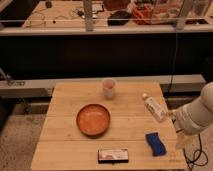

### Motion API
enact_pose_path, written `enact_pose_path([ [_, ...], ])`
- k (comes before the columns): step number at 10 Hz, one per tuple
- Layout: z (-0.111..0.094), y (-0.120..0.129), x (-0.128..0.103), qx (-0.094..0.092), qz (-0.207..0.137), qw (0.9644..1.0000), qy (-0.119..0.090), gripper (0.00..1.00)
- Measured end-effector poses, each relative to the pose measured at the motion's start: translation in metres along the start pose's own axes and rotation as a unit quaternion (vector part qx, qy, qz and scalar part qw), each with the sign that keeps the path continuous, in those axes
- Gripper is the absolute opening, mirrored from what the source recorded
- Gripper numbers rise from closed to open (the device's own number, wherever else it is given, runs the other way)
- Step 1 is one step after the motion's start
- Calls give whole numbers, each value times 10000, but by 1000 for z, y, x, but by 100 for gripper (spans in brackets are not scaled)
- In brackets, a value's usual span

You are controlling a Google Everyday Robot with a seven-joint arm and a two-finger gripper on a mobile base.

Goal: Move the arm in a circular motion

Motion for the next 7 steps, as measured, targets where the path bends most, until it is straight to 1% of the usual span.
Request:
enact_pose_path([
  [2, 3, -47, -28, 125, -376, 9990, -189, 80],
  [3, 7, -82, -46, 197, -661, 9970, -346, 80],
  [4, 10, -101, -58, 237, -857, 9951, -432, 80],
  [5, 13, -126, -71, 302, -1111, 9919, -535, 80],
  [6, 18, -148, -79, 338, -1293, 9891, -620, 80],
  [7, 25, -164, -82, 343, -1366, 9879, -655, 80],
])
